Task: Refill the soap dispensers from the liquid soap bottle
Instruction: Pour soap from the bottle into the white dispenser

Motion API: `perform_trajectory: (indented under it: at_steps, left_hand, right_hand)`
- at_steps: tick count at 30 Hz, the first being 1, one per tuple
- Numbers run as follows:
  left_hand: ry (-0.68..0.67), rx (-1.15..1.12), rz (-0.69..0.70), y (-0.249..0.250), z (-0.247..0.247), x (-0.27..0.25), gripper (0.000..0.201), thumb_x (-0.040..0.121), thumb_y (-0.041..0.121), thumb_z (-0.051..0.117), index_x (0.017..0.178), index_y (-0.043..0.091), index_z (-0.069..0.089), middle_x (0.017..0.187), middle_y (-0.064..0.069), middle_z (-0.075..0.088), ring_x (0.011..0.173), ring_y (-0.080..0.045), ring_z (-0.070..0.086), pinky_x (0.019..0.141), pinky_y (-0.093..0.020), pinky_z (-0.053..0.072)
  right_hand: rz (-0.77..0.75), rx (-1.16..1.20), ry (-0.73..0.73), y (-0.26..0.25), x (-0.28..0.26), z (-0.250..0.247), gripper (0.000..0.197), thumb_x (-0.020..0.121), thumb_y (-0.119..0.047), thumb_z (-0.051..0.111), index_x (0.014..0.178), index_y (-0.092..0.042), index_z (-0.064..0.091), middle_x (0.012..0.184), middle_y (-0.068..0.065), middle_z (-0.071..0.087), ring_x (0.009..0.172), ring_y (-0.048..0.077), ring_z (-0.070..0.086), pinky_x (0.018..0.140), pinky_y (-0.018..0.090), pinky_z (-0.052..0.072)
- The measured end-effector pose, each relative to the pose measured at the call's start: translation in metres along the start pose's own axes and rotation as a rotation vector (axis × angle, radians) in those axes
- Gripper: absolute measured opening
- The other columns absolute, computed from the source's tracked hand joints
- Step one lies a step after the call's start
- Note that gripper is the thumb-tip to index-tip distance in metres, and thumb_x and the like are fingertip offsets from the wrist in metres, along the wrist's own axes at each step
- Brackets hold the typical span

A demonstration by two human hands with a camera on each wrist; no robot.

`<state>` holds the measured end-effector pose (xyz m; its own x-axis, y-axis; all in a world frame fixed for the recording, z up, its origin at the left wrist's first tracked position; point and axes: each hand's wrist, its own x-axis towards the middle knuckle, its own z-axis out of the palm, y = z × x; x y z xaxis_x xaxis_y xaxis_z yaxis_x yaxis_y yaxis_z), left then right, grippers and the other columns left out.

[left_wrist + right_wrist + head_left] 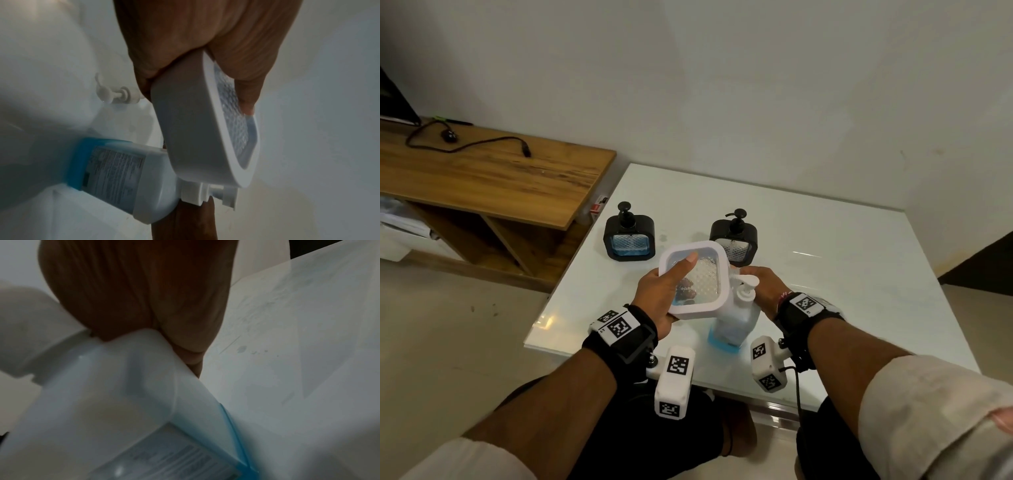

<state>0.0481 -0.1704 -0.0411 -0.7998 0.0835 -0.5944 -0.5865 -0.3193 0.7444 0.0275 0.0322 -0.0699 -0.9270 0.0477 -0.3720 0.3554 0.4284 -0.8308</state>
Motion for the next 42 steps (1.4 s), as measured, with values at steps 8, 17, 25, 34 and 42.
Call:
perform_trajectory:
  at_steps: [8, 17, 25, 34, 42]
  left_hand:
    - [0.045, -0.022, 0.041, 0.000, 0.002, 0.003, 0.031, 0.083, 0.035, 0.083, 0.108, 0.020, 0.071, 0.116, -0.022, 0.070, 0.095, -0.035, 0.068, 0.092, -0.060, 0.057]
    - [0.041, -0.024, 0.008, -0.002, 0.003, 0.003, 0.041, 0.082, 0.038, 0.084, 0.116, 0.020, 0.070, 0.126, -0.020, 0.069, 0.116, -0.041, 0.066, 0.091, -0.062, 0.057]
    - [0.001, -0.029, -0.007, 0.004, 0.000, 0.004, 0.031, 0.084, 0.036, 0.081, 0.110, 0.022, 0.069, 0.128, -0.019, 0.068, 0.103, -0.034, 0.067, 0.089, -0.057, 0.058]
    - [-0.002, -0.071, -0.015, 0.007, -0.003, 0.002, 0.028, 0.086, 0.035, 0.080, 0.109, 0.023, 0.069, 0.130, -0.018, 0.067, 0.104, -0.034, 0.067, 0.095, -0.059, 0.055]
    - [-0.002, -0.029, -0.017, 0.006, 0.000, 0.002, 0.029, 0.086, 0.034, 0.080, 0.109, 0.022, 0.068, 0.108, -0.010, 0.073, 0.092, -0.028, 0.069, 0.069, -0.043, 0.059]
  right_hand:
    - [-0.024, -0.002, -0.006, -0.004, -0.005, 0.001, 0.013, 0.087, -0.006, 0.068, 0.077, -0.013, 0.070, 0.083, 0.009, 0.067, 0.080, 0.020, 0.056, 0.078, 0.031, 0.046]
    - [0.017, -0.108, 0.002, -0.019, -0.011, 0.000, 0.029, 0.094, -0.020, 0.061, 0.065, -0.019, 0.060, 0.084, 0.008, 0.064, 0.078, 0.019, 0.053, 0.074, 0.028, 0.042]
    - [0.227, 0.175, 0.259, -0.059, -0.019, -0.012, 0.049, 0.101, -0.042, 0.037, 0.081, -0.004, 0.062, 0.080, 0.010, 0.063, 0.070, 0.024, 0.055, 0.068, 0.032, 0.044]
    - [0.019, -0.286, 0.095, -0.082, -0.050, -0.026, 0.042, 0.099, -0.034, 0.044, 0.110, 0.001, 0.064, 0.115, 0.019, 0.064, 0.097, 0.030, 0.060, 0.073, 0.033, 0.047]
    - [-0.111, -0.581, -0.115, -0.065, -0.070, -0.030, 0.035, 0.079, -0.033, 0.077, 0.106, -0.023, 0.056, 0.105, -0.001, 0.060, 0.093, 0.020, 0.059, 0.073, 0.030, 0.051]
